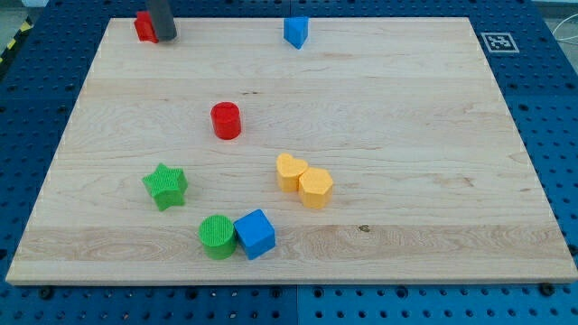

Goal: Point your arm close to the yellow heart

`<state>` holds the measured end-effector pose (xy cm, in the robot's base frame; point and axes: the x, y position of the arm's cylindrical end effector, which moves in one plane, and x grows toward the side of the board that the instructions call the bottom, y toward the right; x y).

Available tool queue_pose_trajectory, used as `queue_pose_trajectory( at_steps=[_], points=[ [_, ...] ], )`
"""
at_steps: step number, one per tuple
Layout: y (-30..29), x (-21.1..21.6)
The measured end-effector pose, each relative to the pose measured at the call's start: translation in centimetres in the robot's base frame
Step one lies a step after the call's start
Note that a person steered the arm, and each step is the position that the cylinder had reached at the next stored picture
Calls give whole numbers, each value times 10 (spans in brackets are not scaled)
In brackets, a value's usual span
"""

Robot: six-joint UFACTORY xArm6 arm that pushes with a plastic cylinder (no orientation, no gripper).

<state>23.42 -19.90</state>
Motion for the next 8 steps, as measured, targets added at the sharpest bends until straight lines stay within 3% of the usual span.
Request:
queue_pose_trajectory(
  at_steps=[2, 3, 6, 8],
  points=[
    [8, 0],
    [61, -2],
    [131, -2],
    [213, 81]
  ],
)
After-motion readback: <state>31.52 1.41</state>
